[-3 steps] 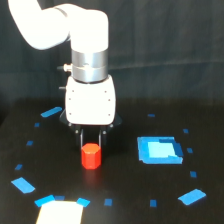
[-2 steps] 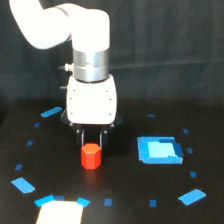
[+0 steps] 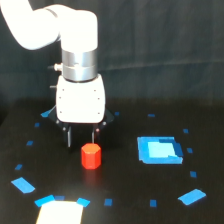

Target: Pick up the red object from the table

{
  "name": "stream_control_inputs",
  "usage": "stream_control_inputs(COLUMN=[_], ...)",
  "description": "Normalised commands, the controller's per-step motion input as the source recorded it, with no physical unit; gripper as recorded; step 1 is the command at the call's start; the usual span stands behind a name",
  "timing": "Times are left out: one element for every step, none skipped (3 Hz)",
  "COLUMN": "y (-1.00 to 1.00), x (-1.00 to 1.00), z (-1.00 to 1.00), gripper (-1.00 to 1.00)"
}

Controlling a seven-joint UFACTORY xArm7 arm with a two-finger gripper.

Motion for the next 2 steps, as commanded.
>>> stream_control_inputs(y=[-0.59, -1.00], x=[-0.16, 0.72], z=[-0.04, -0.18], gripper=[1.00, 1.00])
